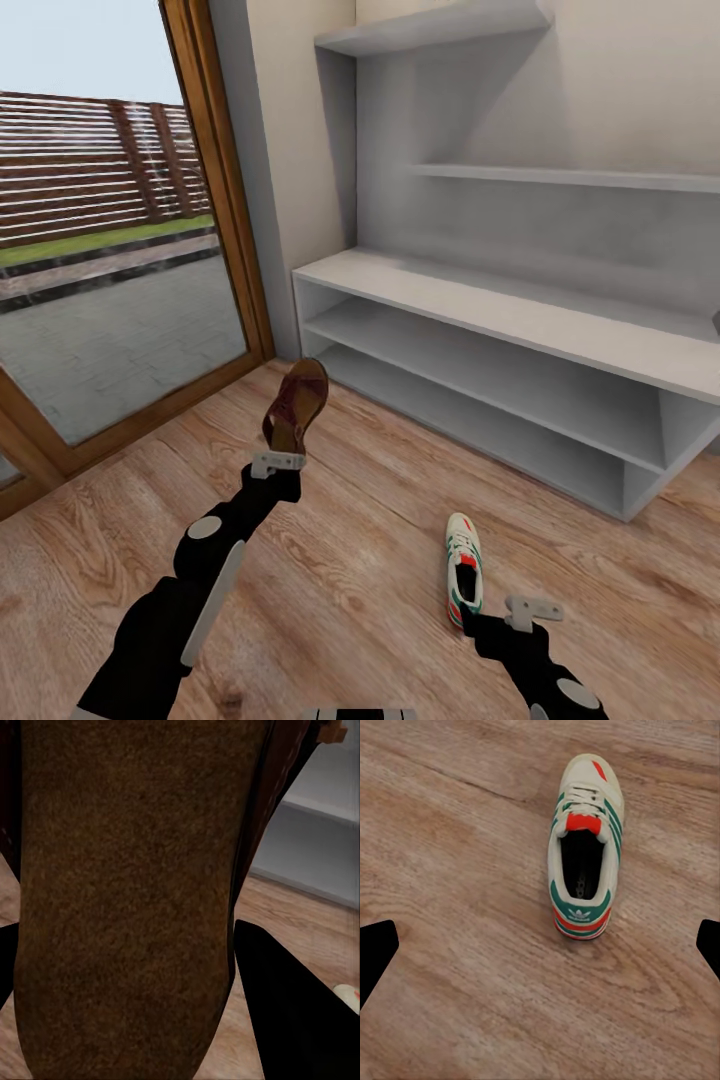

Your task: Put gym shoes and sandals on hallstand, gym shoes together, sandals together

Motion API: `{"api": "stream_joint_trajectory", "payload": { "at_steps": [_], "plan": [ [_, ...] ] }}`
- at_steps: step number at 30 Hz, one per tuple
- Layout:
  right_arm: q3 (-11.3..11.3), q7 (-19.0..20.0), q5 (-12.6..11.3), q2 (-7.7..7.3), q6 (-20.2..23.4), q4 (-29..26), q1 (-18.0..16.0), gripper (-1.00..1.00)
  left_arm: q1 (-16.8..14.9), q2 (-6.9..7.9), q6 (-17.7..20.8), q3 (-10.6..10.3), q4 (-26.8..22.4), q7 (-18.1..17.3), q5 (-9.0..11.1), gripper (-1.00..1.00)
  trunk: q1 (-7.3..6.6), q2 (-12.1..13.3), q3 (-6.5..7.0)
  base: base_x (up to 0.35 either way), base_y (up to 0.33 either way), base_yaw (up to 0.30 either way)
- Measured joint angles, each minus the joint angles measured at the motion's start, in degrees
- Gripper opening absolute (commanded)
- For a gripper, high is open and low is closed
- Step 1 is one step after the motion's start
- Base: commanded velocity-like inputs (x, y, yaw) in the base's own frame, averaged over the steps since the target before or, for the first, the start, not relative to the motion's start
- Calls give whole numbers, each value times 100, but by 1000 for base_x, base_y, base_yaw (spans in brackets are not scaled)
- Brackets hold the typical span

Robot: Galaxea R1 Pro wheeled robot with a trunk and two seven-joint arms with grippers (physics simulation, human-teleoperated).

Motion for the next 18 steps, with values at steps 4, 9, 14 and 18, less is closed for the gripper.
{"api": "stream_joint_trajectory", "payload": {
  "at_steps": [4, 9, 14, 18],
  "plan": [
    [-4, 2, 0, -1, -129, 129, -12, 100, -1, -14, -2, -24, -74, 0, -6, -100, 0, 0, 0, 0, 0, 0],
    [-5, -8, -10, 0, -1853, 1215, -37, 100, -1, -13, 3, -31, -184, 7, -8, -100, 0, 0, 0, 0, 0, 0],
    [-5, -8, -15, -2, -2020, 1519, -149, 100, -1, -13, 6, -33, -199, 9, -8, -100, 0, 0, 1, 0, 0, 0],
    [-5, -9, -14, -4, -2054, 1720, -200, 100, -1, -13, 6, -33, -202, 13, -8, -100, 0, 0, 1, 0, 0, 0]
  ]
}}
